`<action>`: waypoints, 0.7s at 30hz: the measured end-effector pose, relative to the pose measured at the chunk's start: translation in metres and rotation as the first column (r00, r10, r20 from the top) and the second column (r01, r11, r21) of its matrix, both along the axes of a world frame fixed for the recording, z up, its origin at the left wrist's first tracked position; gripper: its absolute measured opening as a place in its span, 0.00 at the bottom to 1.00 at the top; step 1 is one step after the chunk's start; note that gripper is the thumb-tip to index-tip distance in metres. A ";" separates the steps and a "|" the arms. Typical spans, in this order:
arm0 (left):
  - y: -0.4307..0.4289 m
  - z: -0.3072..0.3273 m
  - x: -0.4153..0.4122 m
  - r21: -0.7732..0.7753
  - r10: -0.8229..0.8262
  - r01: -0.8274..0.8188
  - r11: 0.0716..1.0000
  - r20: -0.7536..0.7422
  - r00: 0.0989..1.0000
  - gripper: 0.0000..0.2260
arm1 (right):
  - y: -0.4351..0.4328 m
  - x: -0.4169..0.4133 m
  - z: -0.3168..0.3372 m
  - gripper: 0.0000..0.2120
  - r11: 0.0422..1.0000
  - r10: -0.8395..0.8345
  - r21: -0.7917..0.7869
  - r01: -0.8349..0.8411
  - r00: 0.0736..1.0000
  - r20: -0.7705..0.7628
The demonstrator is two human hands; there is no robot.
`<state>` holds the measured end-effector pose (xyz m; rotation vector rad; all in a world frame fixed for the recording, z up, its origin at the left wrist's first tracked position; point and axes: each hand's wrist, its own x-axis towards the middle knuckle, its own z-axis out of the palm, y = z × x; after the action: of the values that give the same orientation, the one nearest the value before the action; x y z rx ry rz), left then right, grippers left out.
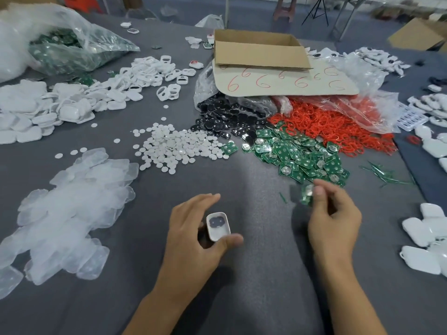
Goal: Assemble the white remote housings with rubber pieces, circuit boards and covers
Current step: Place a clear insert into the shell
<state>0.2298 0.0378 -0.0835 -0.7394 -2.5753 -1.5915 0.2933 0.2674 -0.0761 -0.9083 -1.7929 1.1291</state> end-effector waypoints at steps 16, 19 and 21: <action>-0.018 0.004 0.034 0.493 -0.222 0.039 0.869 0.319 0.922 0.16 | -0.106 0.035 0.003 0.16 0.603 0.574 -0.453 -0.656 0.752 -0.325; -0.017 0.004 0.034 0.448 -0.224 0.081 0.890 0.277 0.934 0.14 | -0.106 0.034 0.001 0.17 0.637 0.528 -0.448 -0.627 0.778 -0.340; -0.017 0.004 0.034 0.424 -0.237 0.114 0.898 0.248 0.940 0.13 | -0.106 0.033 -0.001 0.16 0.647 0.518 -0.436 -0.625 0.780 -0.350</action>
<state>0.2636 0.0211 -0.0795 -0.7613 -2.2647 -2.3591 0.3268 0.1617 -0.0767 -0.4716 -1.6609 2.1405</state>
